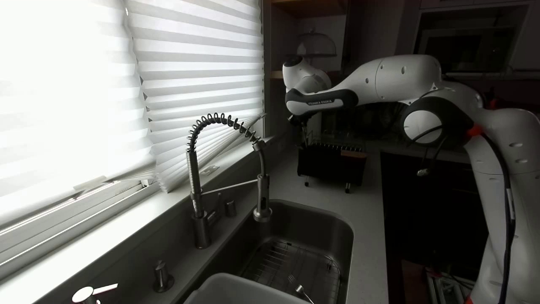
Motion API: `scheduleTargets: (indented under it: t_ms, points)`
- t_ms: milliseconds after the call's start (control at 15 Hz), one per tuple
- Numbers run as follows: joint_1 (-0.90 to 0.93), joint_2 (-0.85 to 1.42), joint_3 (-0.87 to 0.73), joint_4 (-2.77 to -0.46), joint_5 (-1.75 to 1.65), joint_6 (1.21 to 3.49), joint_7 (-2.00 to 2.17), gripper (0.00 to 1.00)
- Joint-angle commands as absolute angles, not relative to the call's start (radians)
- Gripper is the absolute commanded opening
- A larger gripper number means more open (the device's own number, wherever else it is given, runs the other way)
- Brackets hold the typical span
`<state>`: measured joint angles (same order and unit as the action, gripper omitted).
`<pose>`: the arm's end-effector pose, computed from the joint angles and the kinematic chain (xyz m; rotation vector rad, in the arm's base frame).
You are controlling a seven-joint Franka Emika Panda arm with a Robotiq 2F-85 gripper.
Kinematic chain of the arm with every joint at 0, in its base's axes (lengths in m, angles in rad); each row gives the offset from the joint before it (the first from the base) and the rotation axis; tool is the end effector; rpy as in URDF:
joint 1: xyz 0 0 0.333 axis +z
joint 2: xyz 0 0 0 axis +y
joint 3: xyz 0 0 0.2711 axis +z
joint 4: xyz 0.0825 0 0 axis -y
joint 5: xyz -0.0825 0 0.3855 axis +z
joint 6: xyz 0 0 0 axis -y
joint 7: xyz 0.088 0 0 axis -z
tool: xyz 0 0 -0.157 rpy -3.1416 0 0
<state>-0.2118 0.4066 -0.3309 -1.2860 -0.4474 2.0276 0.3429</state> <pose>0.6041 -0.3712 0.4935 2.3715 -0.8762 0.3825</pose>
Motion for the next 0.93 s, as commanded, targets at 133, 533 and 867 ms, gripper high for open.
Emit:
scheduleTargets:
  t_ms: [133, 533, 867]
  points:
    - [-0.193, 0.344, -0.337, -1.268, -0.470, 2.008, 0.365, 0.07]
    - [-0.197, 0.378, -0.347, -1.245, -0.456, 1.942, 0.412, 0.47]
    - [-0.256, 0.404, -0.344, -1.227, -0.352, 1.775, 0.381, 0.83]
